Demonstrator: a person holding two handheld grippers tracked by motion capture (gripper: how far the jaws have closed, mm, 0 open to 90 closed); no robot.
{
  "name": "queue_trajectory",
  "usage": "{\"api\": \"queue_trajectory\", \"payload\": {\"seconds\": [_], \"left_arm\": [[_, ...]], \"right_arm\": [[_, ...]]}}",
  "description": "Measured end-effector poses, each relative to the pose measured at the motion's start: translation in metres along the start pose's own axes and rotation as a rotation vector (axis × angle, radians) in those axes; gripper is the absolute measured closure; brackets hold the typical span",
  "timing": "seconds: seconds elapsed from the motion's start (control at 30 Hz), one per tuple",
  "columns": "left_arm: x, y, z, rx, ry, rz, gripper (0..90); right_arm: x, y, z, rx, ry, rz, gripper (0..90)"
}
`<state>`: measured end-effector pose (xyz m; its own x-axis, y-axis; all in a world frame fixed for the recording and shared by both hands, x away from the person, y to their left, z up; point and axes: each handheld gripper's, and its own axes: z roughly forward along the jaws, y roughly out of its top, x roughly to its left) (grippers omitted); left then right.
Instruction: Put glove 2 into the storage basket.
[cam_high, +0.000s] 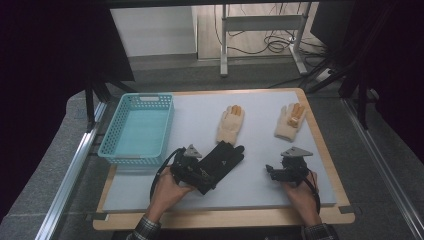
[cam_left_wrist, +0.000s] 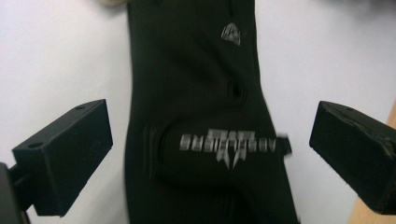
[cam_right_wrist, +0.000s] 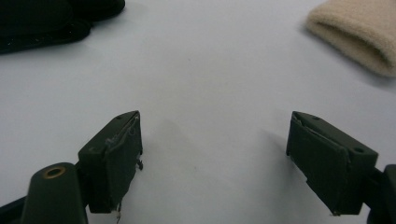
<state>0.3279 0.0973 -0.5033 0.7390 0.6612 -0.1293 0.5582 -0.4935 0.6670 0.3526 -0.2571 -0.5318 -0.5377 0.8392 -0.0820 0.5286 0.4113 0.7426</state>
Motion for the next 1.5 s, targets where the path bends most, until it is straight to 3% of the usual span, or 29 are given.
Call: {"api": "queue_trajectory", "payload": {"seconds": [0.27, 0.47, 0.6, 0.67, 0.7, 0.73, 0.77, 0.9, 1.03, 1.17, 1.3, 1.5], "left_arm": [[0.004, 0.019, 0.031, 0.071, 0.029, -0.009, 0.0], [0.001, 0.020, 0.048, 0.134, 0.029, 0.006, 0.0], [-0.006, 0.016, 0.049, 0.142, 0.049, 0.035, 0.0], [-0.007, 0.014, 0.049, 0.159, 0.085, 0.049, 0.0], [-0.007, 0.013, 0.049, 0.174, 0.107, 0.043, 0.0], [-0.003, 0.012, 0.049, 0.169, 0.091, 0.017, 0.0], [-0.002, 0.011, 0.048, 0.159, 0.087, 0.017, 0.1], [-0.003, 0.011, 0.043, 0.159, 0.090, 0.031, 8.7], [-0.001, 0.010, 0.033, 0.148, 0.091, 0.004, 36.1], [0.000, 0.009, 0.027, 0.138, 0.092, -0.005, 55.0], [-0.002, 0.010, 0.020, 0.126, 0.095, 0.000, 63.1], [0.002, 0.018, -0.002, 0.085, 0.085, -0.017, 63.7]], "right_arm": [[0.000, 0.000, 0.000, 0.001, 0.004, 0.001, 18.0], [0.000, 0.000, 0.000, 0.002, 0.007, 0.001, 18.0], [-0.001, 0.000, 0.000, 0.002, 0.008, 0.001, 18.0], [-0.001, 0.000, 0.000, 0.003, 0.008, 0.003, 18.0], [-0.001, 0.000, 0.000, 0.002, 0.008, 0.002, 18.0], [-0.001, 0.000, 0.000, 0.002, 0.007, 0.001, 18.0], [0.000, 0.000, 0.000, 0.002, 0.008, 0.001, 18.0], [-0.001, 0.000, 0.000, 0.003, 0.009, 0.001, 18.0], [-0.001, 0.000, 0.000, 0.002, 0.008, 0.001, 18.0], [-0.001, 0.000, 0.000, 0.002, 0.008, 0.001, 18.0], [-0.001, 0.000, 0.000, 0.003, 0.009, 0.001, 18.0], [-0.001, 0.000, 0.000, 0.003, 0.009, 0.001, 18.0]]}}
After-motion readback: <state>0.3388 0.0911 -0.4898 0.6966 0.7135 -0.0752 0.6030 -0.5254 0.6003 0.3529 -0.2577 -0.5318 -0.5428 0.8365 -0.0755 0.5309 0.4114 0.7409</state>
